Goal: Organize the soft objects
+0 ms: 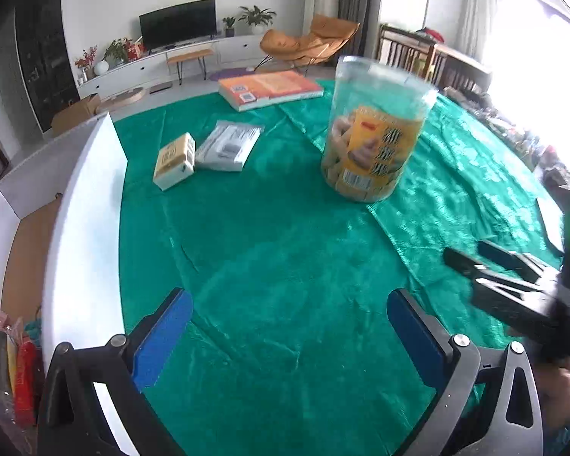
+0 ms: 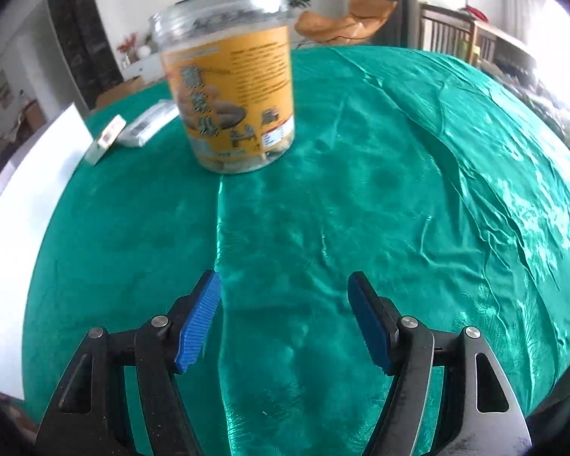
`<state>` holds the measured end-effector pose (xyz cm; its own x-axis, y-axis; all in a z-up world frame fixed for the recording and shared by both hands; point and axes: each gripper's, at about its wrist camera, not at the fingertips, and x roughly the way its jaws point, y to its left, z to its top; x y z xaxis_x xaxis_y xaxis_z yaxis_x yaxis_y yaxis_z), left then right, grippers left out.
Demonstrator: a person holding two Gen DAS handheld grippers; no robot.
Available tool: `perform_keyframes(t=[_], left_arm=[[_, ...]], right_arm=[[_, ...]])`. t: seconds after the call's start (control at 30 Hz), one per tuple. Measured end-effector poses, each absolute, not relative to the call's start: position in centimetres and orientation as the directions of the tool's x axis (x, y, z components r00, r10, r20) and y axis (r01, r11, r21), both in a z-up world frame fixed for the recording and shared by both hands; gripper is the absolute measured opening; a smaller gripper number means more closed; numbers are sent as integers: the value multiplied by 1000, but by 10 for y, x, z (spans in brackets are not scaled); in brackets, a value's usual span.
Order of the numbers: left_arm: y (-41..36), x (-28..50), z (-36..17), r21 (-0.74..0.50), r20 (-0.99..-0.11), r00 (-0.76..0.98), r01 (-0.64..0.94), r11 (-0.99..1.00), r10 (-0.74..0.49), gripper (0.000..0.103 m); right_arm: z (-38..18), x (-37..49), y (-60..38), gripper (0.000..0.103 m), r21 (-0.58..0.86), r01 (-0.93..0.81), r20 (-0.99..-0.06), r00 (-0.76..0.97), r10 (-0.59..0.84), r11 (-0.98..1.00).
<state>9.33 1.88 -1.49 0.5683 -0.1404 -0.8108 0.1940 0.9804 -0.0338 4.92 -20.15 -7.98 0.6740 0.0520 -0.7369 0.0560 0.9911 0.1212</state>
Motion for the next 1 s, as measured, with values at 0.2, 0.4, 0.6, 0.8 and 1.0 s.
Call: perform_keyframes(t=[0.2,0.4,0.6,0.8,1.0], left_arm=[[17,107,-63,83,-841,540,128,988,0,102],[23,108,-68,110,-842,539,117,987,30,102],[25,111,-68,115,-846,532,116,987,36,102],[49,145,-44,-45,-858,509,46,998,-63,102],[86,229,-31,-164,-859,507,-146,976,-69,102]], right_arm=[[-88,55,-202,73,106,56,-745,665,42,993],[-91,49,-181,73,77,34,-761,648,37,996],[-92,47,-178,73,61,24,-762,646,31,998],[-91,47,-178,73,65,23,-764,644,35,998],[-90,46,-178,73,79,10,-762,645,54,997]])
